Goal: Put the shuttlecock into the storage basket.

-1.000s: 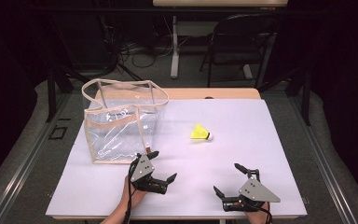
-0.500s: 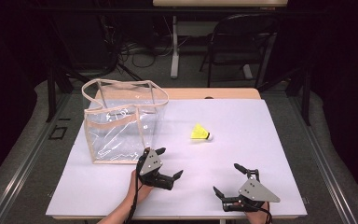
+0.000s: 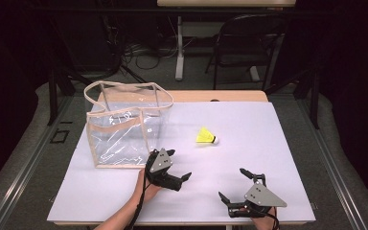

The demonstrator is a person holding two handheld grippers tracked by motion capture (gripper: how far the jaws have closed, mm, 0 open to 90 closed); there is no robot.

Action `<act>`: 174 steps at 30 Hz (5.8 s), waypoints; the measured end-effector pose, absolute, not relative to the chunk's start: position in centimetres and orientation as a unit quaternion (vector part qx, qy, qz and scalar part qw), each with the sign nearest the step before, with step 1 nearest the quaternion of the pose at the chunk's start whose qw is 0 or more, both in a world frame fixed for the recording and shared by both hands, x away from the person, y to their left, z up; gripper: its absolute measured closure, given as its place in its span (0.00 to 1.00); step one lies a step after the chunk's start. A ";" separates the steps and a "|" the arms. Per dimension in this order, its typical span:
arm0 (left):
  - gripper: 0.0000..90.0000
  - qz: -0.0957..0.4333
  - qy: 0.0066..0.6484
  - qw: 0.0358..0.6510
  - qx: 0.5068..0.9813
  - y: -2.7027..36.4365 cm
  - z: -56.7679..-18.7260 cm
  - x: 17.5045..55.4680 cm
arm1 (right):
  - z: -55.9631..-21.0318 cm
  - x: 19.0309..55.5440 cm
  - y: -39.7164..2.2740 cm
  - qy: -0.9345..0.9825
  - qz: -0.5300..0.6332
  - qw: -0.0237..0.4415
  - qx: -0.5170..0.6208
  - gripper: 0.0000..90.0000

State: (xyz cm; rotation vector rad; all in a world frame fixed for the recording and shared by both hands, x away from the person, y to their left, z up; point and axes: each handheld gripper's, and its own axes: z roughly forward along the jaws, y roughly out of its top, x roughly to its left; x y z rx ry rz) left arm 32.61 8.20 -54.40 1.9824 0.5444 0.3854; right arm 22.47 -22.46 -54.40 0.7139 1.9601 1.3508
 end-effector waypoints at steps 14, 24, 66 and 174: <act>0.00 0.148 0.226 0.484 0.832 6.3 -54.0 35.3 | -54.5 22.5 -22.5 0.751 0.511 0.316 0.273 0.01; 0.00 0.149 0.228 0.470 0.839 5.2 -53.4 37.2 | -54.6 22.5 -22.4 0.753 0.511 0.313 0.272 0.01; 0.62 0.131 0.205 0.370 0.896 1.7 -53.6 43.9 | -54.6 22.6 -22.6 0.755 0.510 0.309 0.274 0.01; 1.00 0.208 0.089 0.415 0.881 1.7 -44.9 41.3 | -54.6 22.7 -22.6 0.757 0.507 0.307 0.274 0.01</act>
